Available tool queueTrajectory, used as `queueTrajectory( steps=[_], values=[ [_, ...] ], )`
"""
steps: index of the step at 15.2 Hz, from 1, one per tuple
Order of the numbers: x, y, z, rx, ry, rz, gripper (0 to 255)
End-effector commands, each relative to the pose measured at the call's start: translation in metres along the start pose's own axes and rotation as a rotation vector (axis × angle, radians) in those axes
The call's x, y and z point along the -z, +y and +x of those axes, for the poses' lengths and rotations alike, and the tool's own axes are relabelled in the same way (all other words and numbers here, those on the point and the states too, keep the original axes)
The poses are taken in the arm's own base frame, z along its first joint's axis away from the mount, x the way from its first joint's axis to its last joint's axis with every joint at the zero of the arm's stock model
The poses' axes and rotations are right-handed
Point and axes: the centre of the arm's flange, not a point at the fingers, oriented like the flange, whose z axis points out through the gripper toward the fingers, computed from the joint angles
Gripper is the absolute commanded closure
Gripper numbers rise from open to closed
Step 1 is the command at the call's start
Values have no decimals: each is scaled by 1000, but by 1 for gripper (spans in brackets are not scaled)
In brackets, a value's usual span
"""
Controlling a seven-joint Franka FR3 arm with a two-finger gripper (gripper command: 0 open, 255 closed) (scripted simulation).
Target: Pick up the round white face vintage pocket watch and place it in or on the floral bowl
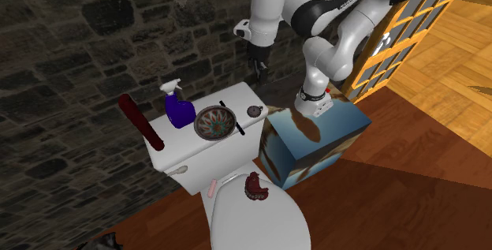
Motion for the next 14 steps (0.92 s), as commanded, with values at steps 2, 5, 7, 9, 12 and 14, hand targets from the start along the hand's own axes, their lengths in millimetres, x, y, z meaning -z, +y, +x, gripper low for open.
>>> queueTrajectory(
  steps=[2, 5, 7, 9, 12, 14],
  values=[
    [-37, -10, 3, -13, -22, 15, 0],
    [-75, -19, 3, -25, -44, 28, 0],
    [-100, -25, 3, -33, -59, 38, 0],
    [-125, -32, 2, -41, -74, 47, 0],
    [-147, -37, 1, -46, -85, 53, 0],
    [-158, -37, 0, -46, -85, 53, 0]
  ],
)
